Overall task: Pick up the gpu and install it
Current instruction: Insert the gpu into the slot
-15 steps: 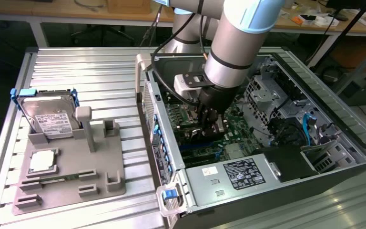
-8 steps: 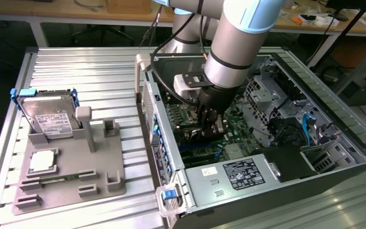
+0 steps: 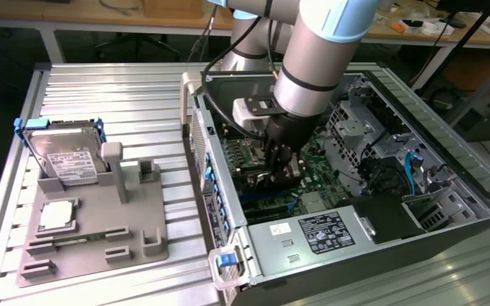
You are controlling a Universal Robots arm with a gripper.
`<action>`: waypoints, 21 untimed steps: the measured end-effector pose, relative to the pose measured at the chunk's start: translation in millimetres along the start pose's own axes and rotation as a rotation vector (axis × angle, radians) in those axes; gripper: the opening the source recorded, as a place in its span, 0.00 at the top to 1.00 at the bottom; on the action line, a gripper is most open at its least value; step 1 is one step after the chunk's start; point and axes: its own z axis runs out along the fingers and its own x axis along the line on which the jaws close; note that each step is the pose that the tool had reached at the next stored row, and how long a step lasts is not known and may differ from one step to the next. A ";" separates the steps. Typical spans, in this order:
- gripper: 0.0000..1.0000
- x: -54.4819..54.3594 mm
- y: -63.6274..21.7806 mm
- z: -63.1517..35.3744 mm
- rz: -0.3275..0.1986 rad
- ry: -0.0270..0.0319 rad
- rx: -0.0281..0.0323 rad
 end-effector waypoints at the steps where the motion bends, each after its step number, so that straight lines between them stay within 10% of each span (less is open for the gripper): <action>1: 0.73 -0.1 0.0 -0.3 0.000 -0.0003 0.0001; 21: 0.73 -0.7 -0.1 5.5 0.000 -0.0005 0.0000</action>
